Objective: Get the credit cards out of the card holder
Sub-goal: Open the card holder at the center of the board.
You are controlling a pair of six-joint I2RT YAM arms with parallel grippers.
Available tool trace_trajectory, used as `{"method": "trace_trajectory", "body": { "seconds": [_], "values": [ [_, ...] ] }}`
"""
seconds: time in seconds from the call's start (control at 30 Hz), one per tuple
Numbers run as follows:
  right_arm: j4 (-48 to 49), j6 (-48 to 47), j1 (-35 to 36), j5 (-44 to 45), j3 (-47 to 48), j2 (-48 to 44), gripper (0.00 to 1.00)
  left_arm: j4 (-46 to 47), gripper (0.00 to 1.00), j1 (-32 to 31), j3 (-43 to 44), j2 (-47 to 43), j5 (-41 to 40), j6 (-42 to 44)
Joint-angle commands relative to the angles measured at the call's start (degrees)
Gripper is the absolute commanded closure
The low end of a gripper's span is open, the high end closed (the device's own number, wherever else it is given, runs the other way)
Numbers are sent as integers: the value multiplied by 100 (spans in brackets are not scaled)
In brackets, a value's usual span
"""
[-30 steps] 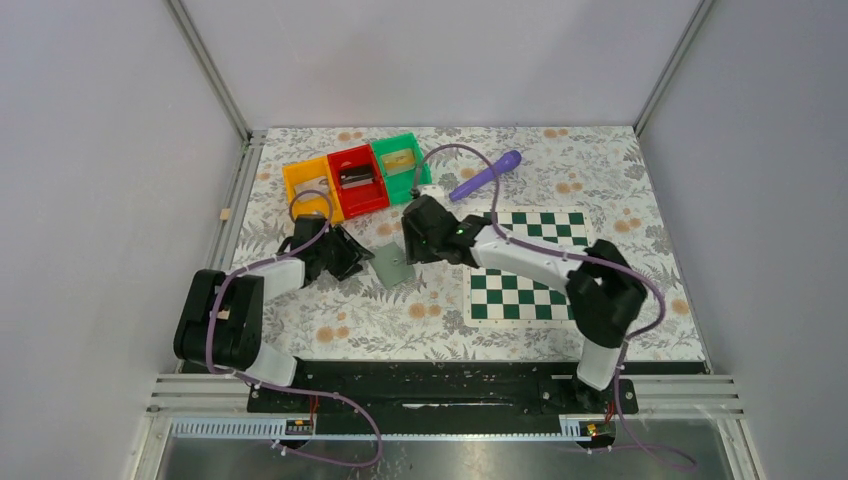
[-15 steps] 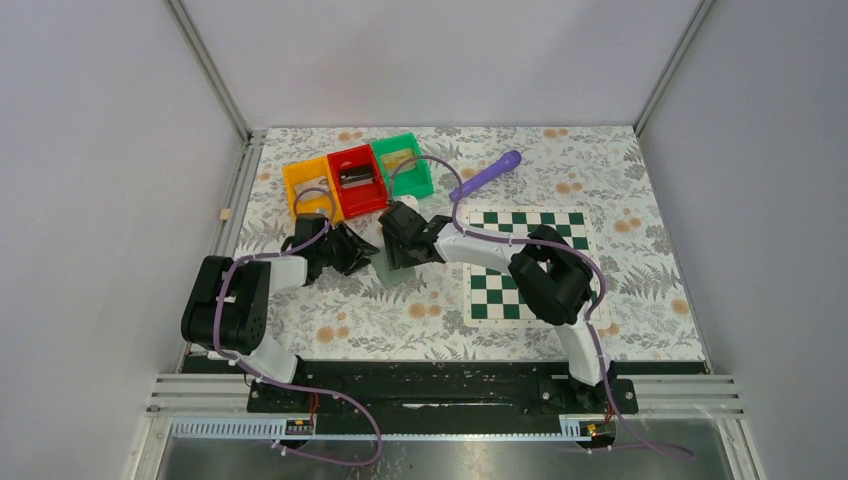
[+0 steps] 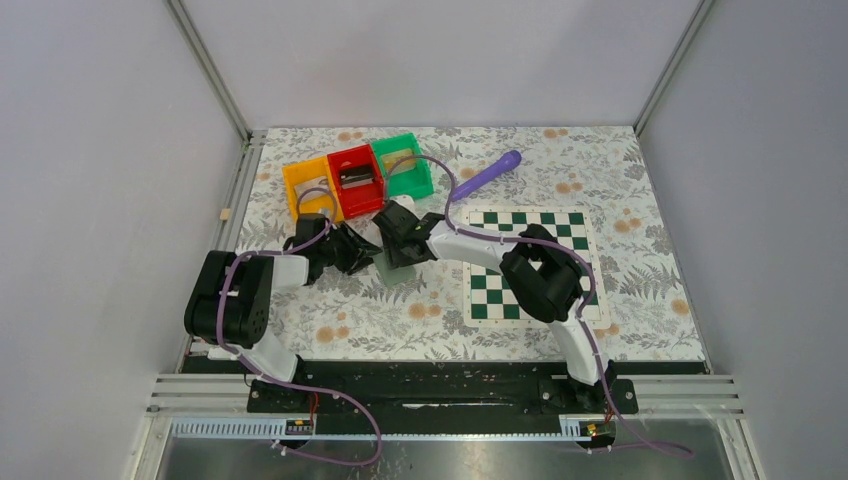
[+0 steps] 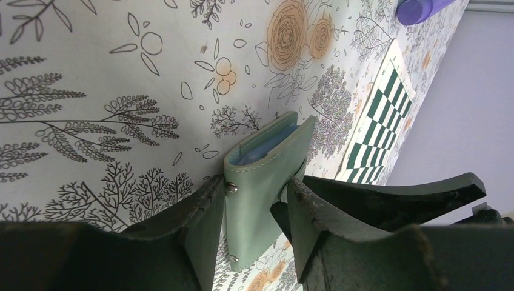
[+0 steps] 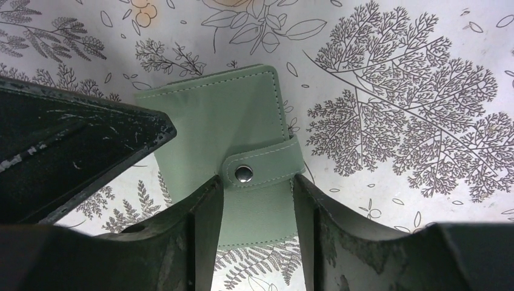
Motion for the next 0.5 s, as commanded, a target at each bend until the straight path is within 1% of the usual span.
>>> {"method": "trace_trajectory", "body": {
  "seconds": [0.0, 0.07, 0.17, 0.27, 0.37, 0.47],
  "values": [
    [-152, -63, 113, 306, 350, 227, 49, 131, 58, -59, 3, 117, 201, 21],
    [-132, -79, 115, 310, 351, 237, 53, 143, 58, -68, 10, 144, 218, 18],
    [-119, -98, 116, 293, 353, 218, 67, 135, 58, -90, 31, 180, 255, 16],
    [-117, -79, 115, 174, 254, 96, 78, 91, 59, -115, 28, 157, 277, 28],
    [-35, -15, 113, -135, -72, -211, 85, -102, 59, -230, 22, 44, 154, 114],
    [388, 149, 131, -440, -769, -738, 89, -329, 59, -473, -15, -129, 5, 195]
  ]
}}
